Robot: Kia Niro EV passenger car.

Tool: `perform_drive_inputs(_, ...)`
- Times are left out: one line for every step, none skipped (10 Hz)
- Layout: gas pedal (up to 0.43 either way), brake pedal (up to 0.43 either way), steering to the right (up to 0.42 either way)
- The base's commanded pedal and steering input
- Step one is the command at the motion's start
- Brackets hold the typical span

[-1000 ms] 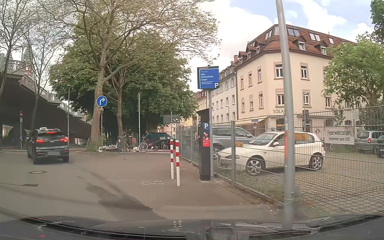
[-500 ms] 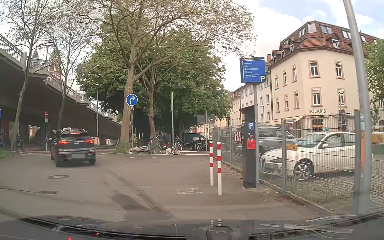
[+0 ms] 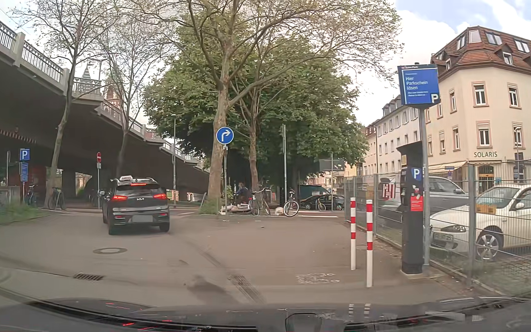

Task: Follow the waypoints while adhering to traffic rules and regulations

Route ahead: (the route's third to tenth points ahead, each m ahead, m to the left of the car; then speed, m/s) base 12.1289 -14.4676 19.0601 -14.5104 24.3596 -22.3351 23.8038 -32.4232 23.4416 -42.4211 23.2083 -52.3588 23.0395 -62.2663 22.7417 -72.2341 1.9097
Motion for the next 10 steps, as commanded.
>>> perform_drive_inputs(0.000,0.140,-0.472)
perform_drive_inputs(0.000,0.152,-0.472)
perform_drive_inputs(0.000,0.152,-0.472)
perform_drive_inputs(0.000,0.152,-0.472)
perform_drive_inputs(0.000,0.140,-0.473)
perform_drive_inputs(0.000,0.122,-0.473)
perform_drive_inputs(0.000,0.110,-0.473)
perform_drive_inputs(0.000,0.104,-0.473)
perform_drive_inputs(0.000,0.098,-0.473)
perform_drive_inputs(0.000,0.104,-0.473)
